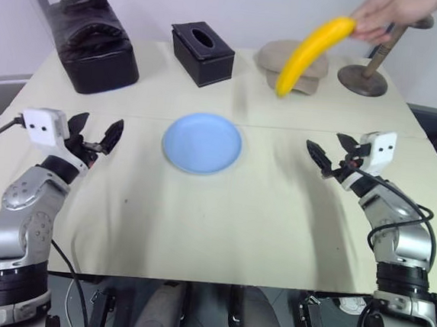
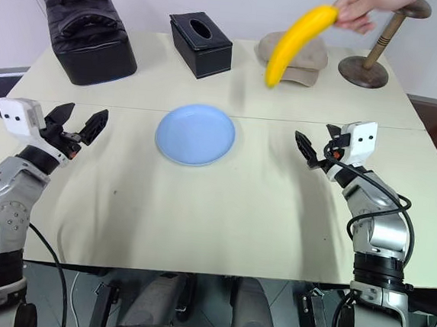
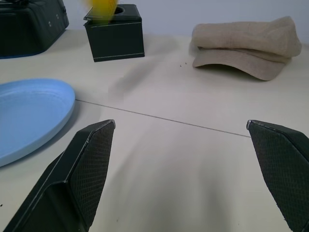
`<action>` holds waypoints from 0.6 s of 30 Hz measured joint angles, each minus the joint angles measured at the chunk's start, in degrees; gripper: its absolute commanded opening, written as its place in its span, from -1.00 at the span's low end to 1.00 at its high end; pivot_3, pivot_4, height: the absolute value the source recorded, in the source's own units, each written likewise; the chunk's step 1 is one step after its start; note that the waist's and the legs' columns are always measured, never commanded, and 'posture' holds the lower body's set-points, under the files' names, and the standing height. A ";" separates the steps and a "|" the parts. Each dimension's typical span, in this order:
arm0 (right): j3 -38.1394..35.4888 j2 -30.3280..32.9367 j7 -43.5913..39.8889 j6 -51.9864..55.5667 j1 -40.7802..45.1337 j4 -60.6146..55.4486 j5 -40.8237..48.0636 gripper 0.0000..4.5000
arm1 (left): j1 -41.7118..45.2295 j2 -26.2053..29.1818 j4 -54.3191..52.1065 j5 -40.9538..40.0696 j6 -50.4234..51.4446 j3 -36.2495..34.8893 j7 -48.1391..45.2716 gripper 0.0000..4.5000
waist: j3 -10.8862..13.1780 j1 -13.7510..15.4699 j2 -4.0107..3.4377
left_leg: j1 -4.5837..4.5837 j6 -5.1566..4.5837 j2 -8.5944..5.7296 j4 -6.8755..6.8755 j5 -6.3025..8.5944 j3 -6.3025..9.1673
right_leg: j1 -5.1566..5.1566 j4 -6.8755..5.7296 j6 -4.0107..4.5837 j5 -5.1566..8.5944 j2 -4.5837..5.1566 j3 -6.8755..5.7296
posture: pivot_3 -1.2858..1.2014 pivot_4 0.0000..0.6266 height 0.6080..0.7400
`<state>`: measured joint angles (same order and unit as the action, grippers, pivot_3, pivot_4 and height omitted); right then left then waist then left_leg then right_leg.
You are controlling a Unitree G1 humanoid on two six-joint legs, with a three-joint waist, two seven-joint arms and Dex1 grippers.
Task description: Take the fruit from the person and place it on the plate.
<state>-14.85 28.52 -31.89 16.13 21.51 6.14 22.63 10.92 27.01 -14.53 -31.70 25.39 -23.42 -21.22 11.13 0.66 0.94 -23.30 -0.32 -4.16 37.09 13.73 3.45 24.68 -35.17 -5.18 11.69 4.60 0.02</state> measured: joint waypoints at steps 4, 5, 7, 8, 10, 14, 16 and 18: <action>0.00 0.00 -0.01 0.00 0.00 0.00 0.00 1.00 | 0.35 0.86 0.65 0.00 0.00 -0.02 -0.43 0.98 | 0.00 -0.01 0.00 | 0.00 0.00 0.00 0.00 0.00 0.00 | 0.00 0.00 0.00 0.00 0.00 0.00 | 0.03 -0.52 1.00; 0.00 0.00 -0.01 0.00 0.00 0.00 0.00 1.00 | 0.46 1.20 0.81 0.00 0.00 -0.02 -0.70 0.98 | 0.00 0.00 0.00 | 0.00 0.00 0.00 0.00 0.00 0.00 | 0.00 0.00 0.00 0.00 0.00 0.00 | 0.03 -0.52 1.00; 0.01 0.00 -0.01 0.00 0.00 0.00 -0.01 1.00 | 0.81 1.93 1.01 -0.02 -0.01 -0.04 -1.46 0.98 | 0.00 0.00 0.00 | 0.00 0.00 0.00 0.00 0.00 0.00 | 0.00 0.00 0.00 0.00 0.00 0.00 | 0.03 -0.52 1.00; 0.01 0.00 0.00 0.00 0.00 0.00 -0.01 1.00 | 1.13 2.70 1.08 -0.22 0.00 0.01 -2.63 0.98 | 0.00 -0.01 0.00 | 0.00 0.00 0.00 0.00 0.00 0.00 | 0.00 0.01 0.00 0.00 0.00 0.00 | 0.03 -0.52 1.00; 0.06 0.00 0.01 0.00 0.00 0.00 -0.01 1.00 | 1.86 4.98 0.93 -2.14 0.79 0.08 -6.15 0.98 | 0.00 -0.03 0.00 | -0.01 0.00 0.00 -0.01 0.00 0.00 | 0.00 0.01 0.02 0.01 0.00 0.00 | 0.03 -0.52 1.00; 0.14 0.00 -0.01 0.01 0.04 0.00 -0.03 1.00 | 3.79 14.29 -2.99 -14.21 9.57 0.71 -19.90 0.98 | 0.02 -0.21 -0.02 | -0.04 0.00 0.01 -0.02 0.00 0.00 | 0.02 0.06 0.05 0.03 0.00 -0.01 | 0.03 -0.52 1.00; 0.23 0.10 -0.15 0.27 0.07 -0.01 0.00 1.00 | 7.37 19.35 -3.51 -19.12 14.07 1.83 -26.24 0.98 | 0.02 -0.14 -0.04 | -0.04 0.00 0.01 -0.02 0.00 0.01 | 0.01 0.06 0.05 0.04 -0.01 -0.03 | 0.03 -0.52 1.00; 0.48 0.56 -1.04 1.59 0.03 -0.66 0.35 1.00 | 11.93 21.25 -2.79 -21.19 15.71 2.82 -30.21 0.98 | 0.03 -0.13 -0.05 | -0.03 -0.01 0.00 -0.02 0.00 0.00 | 0.00 0.07 0.05 0.04 -0.04 -0.03 | 0.03 -0.52 1.00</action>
<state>-14.37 29.08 -32.93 17.72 21.53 5.49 22.98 22.85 48.26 -17.32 -52.89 41.10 -20.60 -51.44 11.17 0.53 0.88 -23.33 -0.33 -4.16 37.07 13.72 3.45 24.67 -35.10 -5.13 11.73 4.56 -0.01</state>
